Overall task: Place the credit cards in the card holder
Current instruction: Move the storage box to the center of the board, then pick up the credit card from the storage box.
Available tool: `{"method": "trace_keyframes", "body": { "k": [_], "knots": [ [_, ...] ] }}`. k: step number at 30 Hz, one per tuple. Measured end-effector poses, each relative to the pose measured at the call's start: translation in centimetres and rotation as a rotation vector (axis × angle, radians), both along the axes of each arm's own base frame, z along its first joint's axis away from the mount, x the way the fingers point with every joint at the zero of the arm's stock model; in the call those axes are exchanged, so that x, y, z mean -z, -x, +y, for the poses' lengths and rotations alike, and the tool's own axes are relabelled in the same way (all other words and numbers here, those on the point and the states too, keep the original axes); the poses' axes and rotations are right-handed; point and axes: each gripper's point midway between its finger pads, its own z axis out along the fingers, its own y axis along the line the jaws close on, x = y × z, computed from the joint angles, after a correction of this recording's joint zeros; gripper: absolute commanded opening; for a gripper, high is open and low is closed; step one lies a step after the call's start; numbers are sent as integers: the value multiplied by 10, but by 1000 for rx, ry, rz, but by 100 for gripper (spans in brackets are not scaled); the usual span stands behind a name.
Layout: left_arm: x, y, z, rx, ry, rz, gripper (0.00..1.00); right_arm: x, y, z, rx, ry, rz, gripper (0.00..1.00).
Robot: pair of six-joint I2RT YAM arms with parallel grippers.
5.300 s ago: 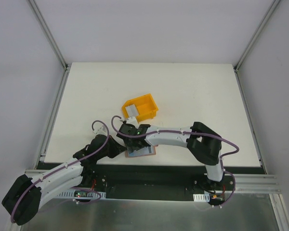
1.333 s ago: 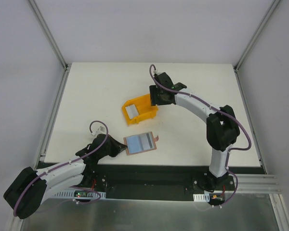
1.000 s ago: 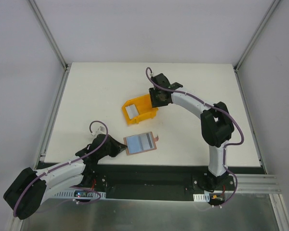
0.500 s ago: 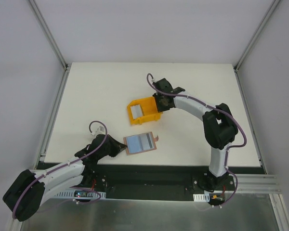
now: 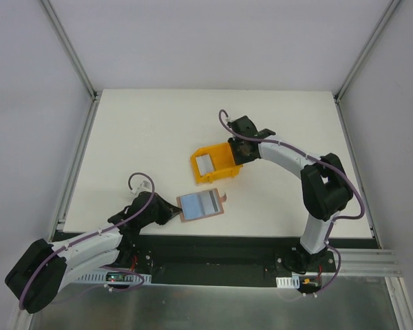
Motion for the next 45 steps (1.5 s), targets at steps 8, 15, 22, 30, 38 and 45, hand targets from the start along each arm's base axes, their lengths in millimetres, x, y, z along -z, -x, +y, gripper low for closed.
{"method": "trace_keyframes", "body": {
  "k": [8, 15, 22, 30, 38, 45],
  "knots": [
    [1, 2, -7, 29, 22, 17, 0, -23, -10, -1, -42, 17, -31, 51],
    [1, 4, -10, 51, 22, 12, 0, -63, -20, 8, -44, -45, -110, 64],
    [1, 2, -11, 61, 17, 2, 0, -87, -6, 54, -54, -312, -79, 71],
    [1, 2, -11, 62, 16, 0, 0, -55, 4, 92, -45, -406, 38, 77],
    [1, 2, -11, 63, 16, -3, 0, -11, 4, 96, -5, -379, 129, 80],
    [1, 2, -11, 62, 15, -1, 0, -1, 4, 107, -7, -393, 160, 80]
  ]
}}
